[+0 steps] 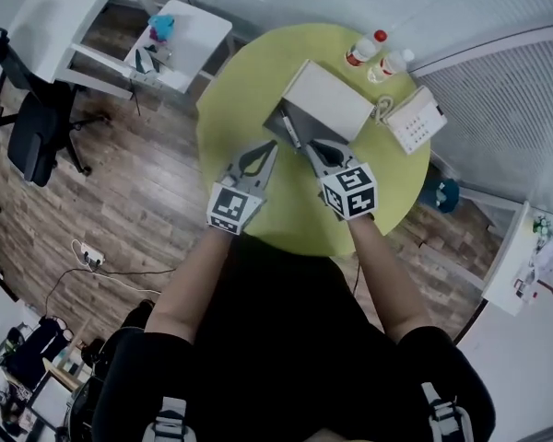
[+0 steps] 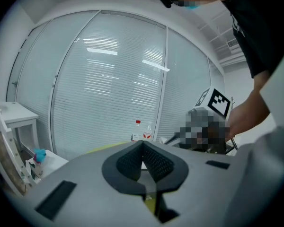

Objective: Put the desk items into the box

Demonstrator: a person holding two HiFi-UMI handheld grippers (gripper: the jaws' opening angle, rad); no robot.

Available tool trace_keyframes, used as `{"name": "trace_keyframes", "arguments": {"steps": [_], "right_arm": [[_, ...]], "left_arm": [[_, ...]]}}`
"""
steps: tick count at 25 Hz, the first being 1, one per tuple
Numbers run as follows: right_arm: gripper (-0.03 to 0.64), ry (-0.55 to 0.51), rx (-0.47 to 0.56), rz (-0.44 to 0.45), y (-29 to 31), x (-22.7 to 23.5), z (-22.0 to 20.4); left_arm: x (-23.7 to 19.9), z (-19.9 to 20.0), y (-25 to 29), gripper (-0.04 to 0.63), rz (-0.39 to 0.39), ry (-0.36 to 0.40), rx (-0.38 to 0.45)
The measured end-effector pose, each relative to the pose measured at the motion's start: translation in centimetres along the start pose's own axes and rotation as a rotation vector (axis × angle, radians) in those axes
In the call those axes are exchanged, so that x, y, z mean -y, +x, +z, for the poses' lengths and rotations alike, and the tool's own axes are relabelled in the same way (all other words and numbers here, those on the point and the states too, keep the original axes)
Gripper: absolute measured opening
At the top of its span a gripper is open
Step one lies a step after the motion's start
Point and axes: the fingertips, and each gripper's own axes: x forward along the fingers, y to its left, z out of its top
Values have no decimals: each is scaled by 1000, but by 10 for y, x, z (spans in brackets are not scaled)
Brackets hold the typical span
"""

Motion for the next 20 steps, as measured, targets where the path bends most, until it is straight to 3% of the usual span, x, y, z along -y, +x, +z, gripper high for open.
{"name": "trace_keyframes", "arguments": {"steps": [11,20], "right_arm": [[17,-167,423,80,-132,-41,77],[17,-196,552,118,-185,-51,107]], "left_arm": [[76,84,-19,6,-57,70,44],[112,147,-18,6,-109,107,92]]}}
